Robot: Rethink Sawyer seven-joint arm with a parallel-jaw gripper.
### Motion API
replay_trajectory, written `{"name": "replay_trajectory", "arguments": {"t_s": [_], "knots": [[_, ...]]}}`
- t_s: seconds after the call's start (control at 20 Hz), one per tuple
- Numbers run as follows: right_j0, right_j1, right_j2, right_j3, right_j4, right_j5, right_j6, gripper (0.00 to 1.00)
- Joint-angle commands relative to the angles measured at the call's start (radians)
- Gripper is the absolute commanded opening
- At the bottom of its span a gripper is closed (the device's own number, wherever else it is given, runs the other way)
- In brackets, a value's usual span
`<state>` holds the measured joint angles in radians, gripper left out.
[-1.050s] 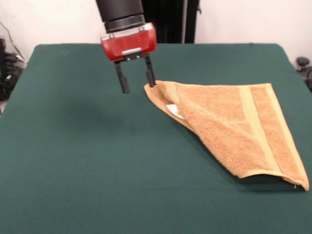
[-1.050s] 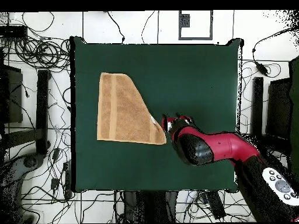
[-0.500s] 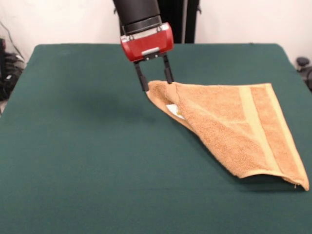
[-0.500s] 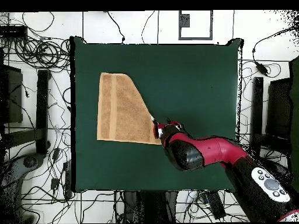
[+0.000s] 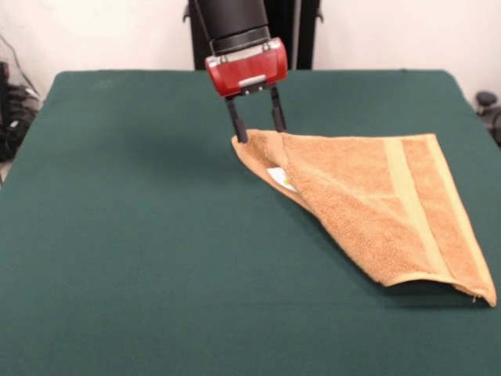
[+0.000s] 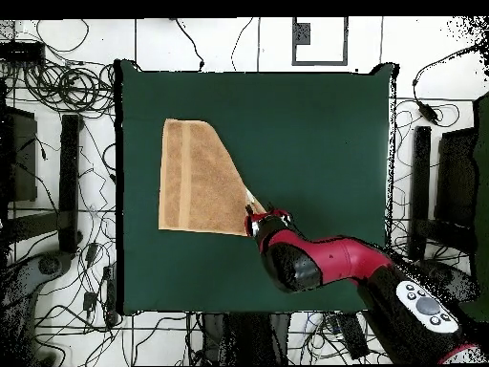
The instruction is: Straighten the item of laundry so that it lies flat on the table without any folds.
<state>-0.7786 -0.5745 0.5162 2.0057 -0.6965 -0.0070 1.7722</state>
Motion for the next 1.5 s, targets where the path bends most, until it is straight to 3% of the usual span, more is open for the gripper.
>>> {"name": "replay_trajectory", "arguments": {"t_s": [0.05, 0.9, 1.5], "knots": [[0.069, -0.004, -0.105, 0.046, 0.012, -0.083, 0.169, 1.0], [0.003, 0.013, -0.053, 0.018, 0.007, -0.021, 0.097, 1.0], [0.047, 0.044, -0.153, 0.025, 0.009, -0.133, 0.149, 1.0]]}}
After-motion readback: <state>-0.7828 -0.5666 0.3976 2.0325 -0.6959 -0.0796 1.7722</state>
